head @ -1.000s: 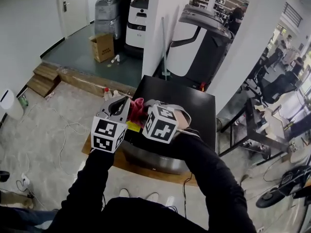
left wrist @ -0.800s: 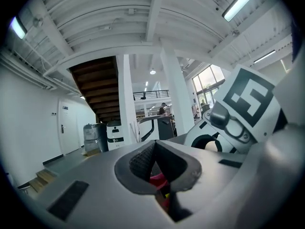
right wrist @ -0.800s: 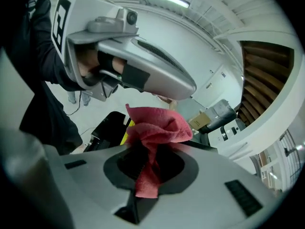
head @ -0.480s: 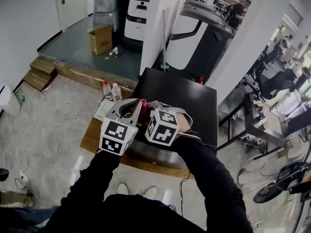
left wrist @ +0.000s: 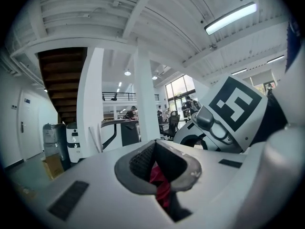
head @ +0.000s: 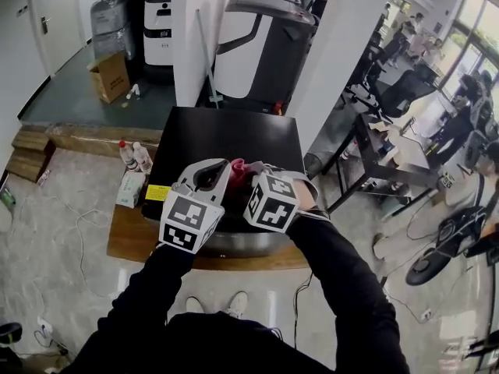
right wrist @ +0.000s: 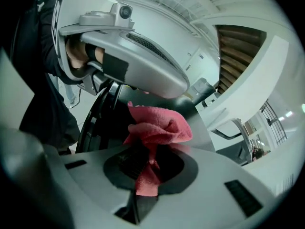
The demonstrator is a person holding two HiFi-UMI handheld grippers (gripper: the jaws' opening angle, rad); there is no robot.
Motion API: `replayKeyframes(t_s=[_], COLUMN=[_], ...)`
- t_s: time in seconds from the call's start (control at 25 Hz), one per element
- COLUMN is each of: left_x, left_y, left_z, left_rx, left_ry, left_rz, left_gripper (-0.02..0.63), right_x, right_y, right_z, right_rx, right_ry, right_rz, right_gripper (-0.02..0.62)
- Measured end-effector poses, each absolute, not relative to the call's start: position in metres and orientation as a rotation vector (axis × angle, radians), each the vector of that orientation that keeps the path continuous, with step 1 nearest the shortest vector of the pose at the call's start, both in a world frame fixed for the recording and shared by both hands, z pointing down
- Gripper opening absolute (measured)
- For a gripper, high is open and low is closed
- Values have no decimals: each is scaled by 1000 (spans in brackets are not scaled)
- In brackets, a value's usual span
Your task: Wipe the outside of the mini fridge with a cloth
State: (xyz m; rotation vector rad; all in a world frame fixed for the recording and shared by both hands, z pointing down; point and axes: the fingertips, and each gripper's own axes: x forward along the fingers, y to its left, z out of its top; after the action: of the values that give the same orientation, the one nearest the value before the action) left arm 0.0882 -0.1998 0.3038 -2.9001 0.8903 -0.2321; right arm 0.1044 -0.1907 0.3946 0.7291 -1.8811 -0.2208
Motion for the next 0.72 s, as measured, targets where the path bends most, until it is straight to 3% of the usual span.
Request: replayKeyframes(t_s=[0.44,0.72], left_x=[201,228], left_y=[-156,-136], left_z=[298,286], left_rx=[-2945,-2943], left_ry=[654,633], left_rz=[-202,-167], left_gripper=[6,6], right_x=[256,320], right_y=[-140,-113], right_z=[395,388], right_rx=[913,1000], right_ry=[-1738,-1688], right_rz=[-89,-57], right_gripper=[58,60])
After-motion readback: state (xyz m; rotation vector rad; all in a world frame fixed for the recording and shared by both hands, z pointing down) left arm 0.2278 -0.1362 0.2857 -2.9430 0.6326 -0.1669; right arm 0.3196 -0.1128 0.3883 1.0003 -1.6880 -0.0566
